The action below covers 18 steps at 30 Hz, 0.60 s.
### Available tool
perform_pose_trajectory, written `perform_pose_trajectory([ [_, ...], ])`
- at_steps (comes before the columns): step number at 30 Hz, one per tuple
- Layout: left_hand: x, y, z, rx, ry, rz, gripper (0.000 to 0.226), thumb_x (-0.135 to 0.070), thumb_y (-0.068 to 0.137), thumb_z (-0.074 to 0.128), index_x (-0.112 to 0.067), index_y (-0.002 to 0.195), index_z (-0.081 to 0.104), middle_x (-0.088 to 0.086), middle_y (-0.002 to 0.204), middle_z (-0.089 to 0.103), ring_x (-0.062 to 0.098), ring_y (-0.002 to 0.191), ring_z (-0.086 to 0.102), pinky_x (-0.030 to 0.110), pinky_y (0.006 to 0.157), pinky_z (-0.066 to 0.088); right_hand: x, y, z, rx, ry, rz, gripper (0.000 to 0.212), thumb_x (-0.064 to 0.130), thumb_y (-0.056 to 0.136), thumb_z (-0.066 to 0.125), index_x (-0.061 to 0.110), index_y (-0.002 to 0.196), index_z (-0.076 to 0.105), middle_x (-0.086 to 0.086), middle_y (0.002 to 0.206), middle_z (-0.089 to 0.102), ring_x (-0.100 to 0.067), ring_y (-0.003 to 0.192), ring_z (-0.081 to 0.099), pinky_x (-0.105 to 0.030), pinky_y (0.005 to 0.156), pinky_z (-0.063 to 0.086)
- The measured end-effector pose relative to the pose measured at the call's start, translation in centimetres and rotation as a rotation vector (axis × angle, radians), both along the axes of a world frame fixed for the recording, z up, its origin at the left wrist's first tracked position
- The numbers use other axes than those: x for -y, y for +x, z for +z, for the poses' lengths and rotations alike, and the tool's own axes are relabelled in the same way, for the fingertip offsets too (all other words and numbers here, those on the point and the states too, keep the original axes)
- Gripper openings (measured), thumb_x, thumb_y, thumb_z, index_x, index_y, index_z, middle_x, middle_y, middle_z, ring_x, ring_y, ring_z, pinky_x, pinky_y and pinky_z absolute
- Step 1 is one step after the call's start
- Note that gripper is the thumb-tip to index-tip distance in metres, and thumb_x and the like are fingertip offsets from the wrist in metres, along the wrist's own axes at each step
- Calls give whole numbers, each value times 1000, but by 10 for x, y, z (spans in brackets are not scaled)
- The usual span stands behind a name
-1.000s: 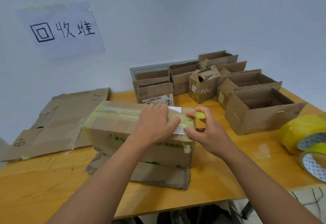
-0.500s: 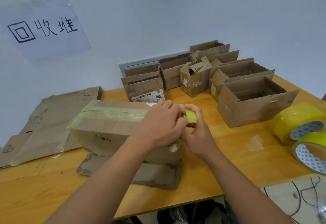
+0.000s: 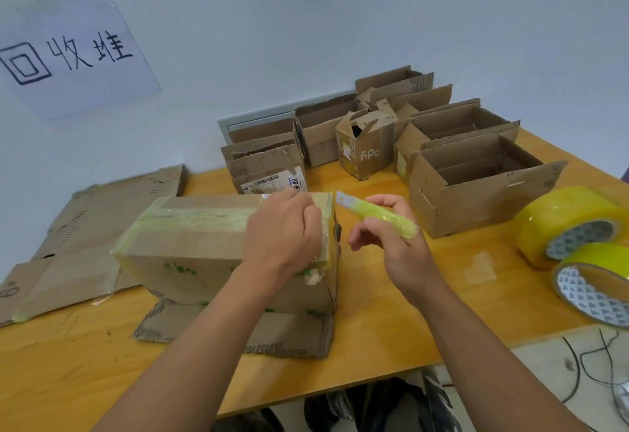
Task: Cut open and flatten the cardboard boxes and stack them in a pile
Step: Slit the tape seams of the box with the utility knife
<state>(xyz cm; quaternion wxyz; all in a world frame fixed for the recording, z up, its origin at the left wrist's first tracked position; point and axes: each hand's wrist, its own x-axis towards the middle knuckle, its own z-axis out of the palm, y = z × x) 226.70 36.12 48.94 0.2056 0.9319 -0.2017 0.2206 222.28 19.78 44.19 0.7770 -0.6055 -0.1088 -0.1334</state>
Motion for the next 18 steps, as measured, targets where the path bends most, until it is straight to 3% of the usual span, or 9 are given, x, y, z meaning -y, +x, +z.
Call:
perform_pose_trajectory([
  [3,-1,-2,3,-8,-100,-40,33,-23,82,34,-8,68,60,0,67,54,10,65,47,22,56,31,7,2,2,-16,-65,79,17,0,99,45,10,108,55,-8,72,67,-23,72,64,-30,71,55],
  [8,-5,-3,3,-9,-151,-50,37,-23,82,34,-8,72,67,1,71,57,11,68,49,25,59,36,11,4,5,-18,-101,103,16,6,96,46,9,108,57,-9,74,69,-27,74,65,-38,73,56],
  [12,-14,-1,6,-91,79,-128,53,-43,78,27,-16,97,69,-8,86,55,7,77,45,13,63,29,7,8,6,-49,-196,85,19,-4,100,42,7,107,57,-9,75,70,-26,75,66,-45,78,54],
  [15,-34,0,9,-224,240,-207,63,-65,79,41,-28,128,53,-17,109,49,-1,93,43,10,72,32,10,8,9,-78,-238,58,19,-3,99,44,8,104,58,-9,74,71,-23,74,67,-43,77,54],
  [18,-46,-2,12,-309,324,-271,91,-85,69,56,-34,142,36,-21,130,40,-4,109,40,14,85,35,11,8,10,-90,-269,26,18,-2,99,45,9,103,59,-9,76,71,-21,74,67,-37,74,54],
])
